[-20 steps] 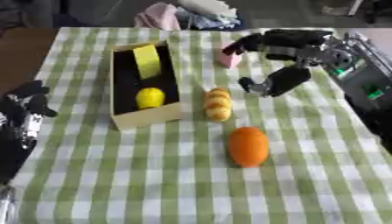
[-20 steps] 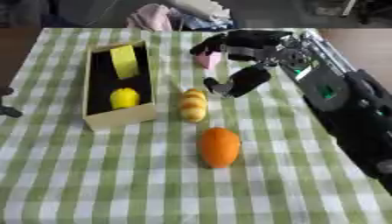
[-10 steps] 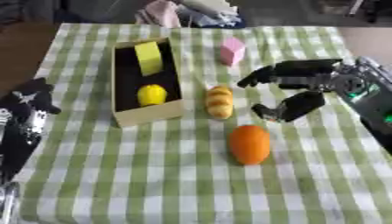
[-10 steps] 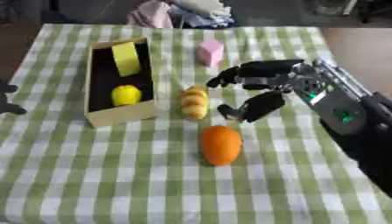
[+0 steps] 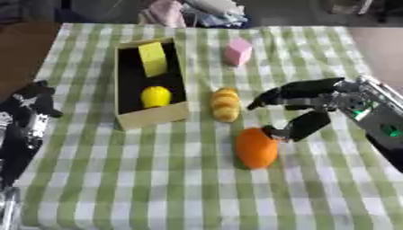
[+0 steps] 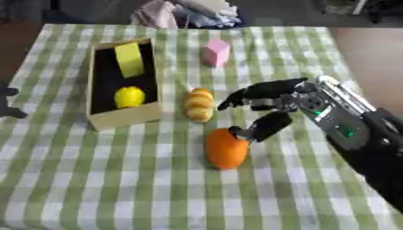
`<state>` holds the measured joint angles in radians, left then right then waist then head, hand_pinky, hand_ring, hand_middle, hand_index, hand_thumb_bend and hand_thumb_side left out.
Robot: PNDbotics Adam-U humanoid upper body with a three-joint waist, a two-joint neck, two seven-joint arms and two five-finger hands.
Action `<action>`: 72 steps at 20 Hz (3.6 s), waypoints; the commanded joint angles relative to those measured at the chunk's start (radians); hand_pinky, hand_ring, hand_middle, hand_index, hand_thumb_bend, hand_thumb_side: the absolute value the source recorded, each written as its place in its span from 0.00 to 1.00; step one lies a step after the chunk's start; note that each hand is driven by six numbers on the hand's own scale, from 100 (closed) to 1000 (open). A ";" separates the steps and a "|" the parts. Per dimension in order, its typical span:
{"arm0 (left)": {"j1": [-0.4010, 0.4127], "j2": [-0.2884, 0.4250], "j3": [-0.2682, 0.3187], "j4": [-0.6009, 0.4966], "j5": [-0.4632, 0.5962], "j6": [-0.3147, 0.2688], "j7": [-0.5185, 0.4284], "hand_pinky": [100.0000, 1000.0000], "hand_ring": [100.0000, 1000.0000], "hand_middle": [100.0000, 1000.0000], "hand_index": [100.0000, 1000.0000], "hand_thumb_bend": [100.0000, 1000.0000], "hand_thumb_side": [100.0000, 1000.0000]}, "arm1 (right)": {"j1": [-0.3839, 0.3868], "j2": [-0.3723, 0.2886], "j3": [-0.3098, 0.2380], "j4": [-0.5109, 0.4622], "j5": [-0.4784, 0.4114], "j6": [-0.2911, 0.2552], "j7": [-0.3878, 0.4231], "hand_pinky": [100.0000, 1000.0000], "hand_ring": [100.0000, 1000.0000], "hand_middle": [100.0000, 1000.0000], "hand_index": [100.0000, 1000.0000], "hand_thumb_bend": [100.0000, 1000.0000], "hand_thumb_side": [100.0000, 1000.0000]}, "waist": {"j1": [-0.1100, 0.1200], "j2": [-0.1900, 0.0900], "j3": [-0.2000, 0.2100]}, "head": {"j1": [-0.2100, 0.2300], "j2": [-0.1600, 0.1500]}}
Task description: Pick up objects on the table and place them in the box.
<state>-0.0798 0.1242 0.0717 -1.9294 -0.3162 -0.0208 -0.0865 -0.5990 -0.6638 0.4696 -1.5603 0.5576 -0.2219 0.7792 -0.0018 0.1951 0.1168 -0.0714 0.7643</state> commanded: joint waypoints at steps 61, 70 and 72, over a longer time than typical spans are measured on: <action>-0.031 0.017 -0.007 -0.019 0.031 0.012 0.069 0.72 0.52 0.71 0.84 0.22 0.76 | -0.514 0.278 -0.119 0.424 0.165 -0.020 -0.233 0.84 0.79 0.77 0.31 0.00 0.15 | 0.002 -0.026 0.055 | -0.032 -0.025; -0.050 0.002 -0.019 -0.026 0.088 0.016 0.169 0.71 0.52 0.70 0.83 0.21 0.73 | -0.579 0.457 -0.234 0.620 0.447 -0.042 -0.407 0.84 0.80 0.78 0.36 0.00 0.13 | 0.011 -0.011 0.122 | -0.102 -0.043; -0.051 -0.001 -0.021 -0.026 0.108 0.016 0.217 0.71 0.52 0.70 0.83 0.20 0.73 | -0.582 0.490 -0.255 0.657 0.499 -0.035 -0.454 0.84 0.80 0.78 0.38 0.00 0.13 | 0.012 -0.008 0.128 | -0.111 -0.043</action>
<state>-0.1207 0.1214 0.0527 -1.9317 -0.2227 -0.0040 0.1025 -1.1502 -0.1843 0.2371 -0.9137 1.0223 -0.2598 0.3548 -0.0032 0.1885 0.2448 -0.1745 0.7336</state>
